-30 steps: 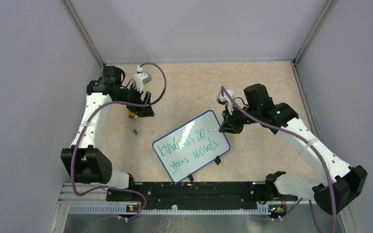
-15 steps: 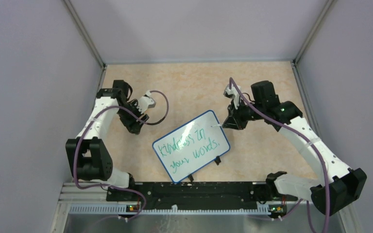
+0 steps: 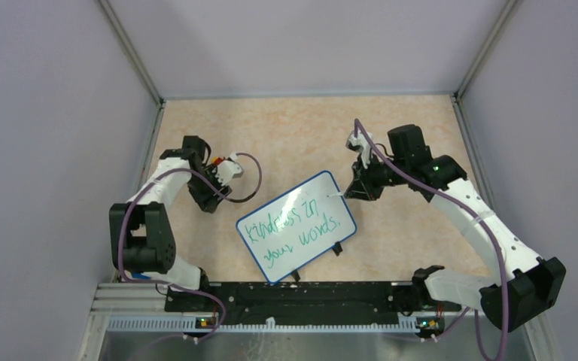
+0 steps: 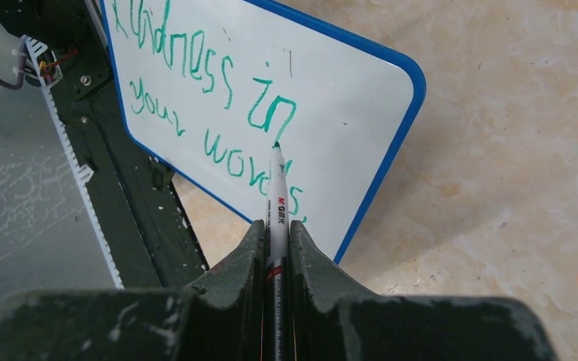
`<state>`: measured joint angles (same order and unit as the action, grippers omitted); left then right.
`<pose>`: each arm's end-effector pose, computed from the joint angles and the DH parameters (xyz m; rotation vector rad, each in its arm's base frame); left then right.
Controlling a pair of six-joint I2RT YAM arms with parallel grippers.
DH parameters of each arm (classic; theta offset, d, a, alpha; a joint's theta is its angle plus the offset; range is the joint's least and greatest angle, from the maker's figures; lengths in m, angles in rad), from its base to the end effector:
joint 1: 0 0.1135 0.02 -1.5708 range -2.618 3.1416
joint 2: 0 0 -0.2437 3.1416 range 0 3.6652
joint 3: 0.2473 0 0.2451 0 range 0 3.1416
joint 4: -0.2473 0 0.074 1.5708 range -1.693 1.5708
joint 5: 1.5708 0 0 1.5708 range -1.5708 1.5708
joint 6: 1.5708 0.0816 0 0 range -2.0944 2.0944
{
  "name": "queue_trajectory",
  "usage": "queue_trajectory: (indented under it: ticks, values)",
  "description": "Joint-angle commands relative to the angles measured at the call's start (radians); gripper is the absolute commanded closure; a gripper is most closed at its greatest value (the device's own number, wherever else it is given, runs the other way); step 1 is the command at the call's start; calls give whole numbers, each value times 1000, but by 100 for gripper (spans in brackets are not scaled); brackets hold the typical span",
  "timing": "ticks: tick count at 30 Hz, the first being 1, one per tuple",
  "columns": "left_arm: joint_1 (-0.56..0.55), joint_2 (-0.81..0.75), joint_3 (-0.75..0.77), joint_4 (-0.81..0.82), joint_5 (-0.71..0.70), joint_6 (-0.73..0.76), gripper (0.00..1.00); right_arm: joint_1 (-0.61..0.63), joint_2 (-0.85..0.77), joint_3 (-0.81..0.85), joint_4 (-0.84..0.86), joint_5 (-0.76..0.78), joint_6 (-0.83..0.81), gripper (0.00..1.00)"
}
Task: Write a sentence on the whiteboard
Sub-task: Pick up the pen cap from the center of the board.
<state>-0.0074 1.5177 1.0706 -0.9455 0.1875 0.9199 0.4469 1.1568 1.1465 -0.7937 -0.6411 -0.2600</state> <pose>0.2745 -0.0172 0.1565 1.3172 2.5800 -0.1305 0.2106 0.1550 0.2938 -1.0880 2.0569 0.8492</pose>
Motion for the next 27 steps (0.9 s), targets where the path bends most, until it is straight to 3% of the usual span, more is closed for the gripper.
queue_trajectory:
  ticks: [1, 15, 18, 22, 25, 27]
  values:
    - [1, 30, -27, 117, -19, 24, 37, -11, -2, 38, 16, -19, -5, 100]
    - [1, 89, -101, 259, -16, 2, 46, -11, 7, 39, 7, -12, -12, 100]
    - [1, 101, -110, 284, -24, -13, 56, -11, 8, 41, 7, -10, -12, 100]
    - [0, 100, -99, 282, -40, -40, 78, -11, 12, 55, -5, -8, -16, 100]
    - [0, 69, -39, 209, -10, -63, 94, -10, 16, 76, -15, -9, -17, 100]
    - [0, 43, 32, 136, 47, -89, 98, -11, 26, 99, -24, -17, -14, 100]
